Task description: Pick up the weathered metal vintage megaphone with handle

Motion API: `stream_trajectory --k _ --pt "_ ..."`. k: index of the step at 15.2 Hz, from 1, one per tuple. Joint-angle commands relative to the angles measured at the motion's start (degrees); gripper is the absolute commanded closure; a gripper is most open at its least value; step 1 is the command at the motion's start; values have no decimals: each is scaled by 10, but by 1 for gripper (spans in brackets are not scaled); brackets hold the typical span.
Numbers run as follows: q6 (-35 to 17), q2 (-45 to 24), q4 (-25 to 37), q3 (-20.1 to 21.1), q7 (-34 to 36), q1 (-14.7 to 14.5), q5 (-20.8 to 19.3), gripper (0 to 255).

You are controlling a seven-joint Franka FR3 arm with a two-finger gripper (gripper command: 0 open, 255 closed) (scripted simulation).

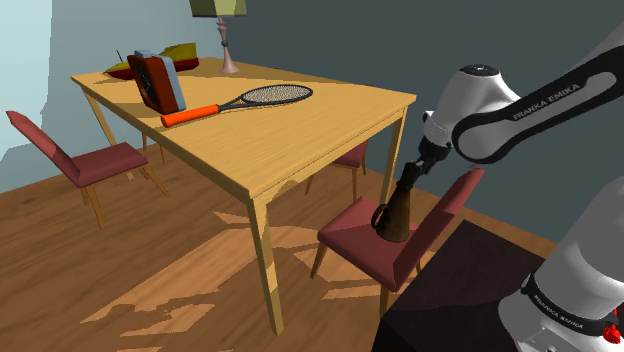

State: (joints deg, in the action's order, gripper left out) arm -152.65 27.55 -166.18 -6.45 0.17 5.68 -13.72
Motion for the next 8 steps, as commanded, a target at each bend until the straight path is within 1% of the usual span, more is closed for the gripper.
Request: stream_trajectory --k 1,2,3,8 --pt "-80 -60 -4 -8 -4 13 -16 0" --pt "-117 -92 -2 -10 -3 20 -24 0" --pt "-122 -96 -2 -10 -3 22 -25 0" --pt "-182 -152 -5 3 18 43 -51 0"
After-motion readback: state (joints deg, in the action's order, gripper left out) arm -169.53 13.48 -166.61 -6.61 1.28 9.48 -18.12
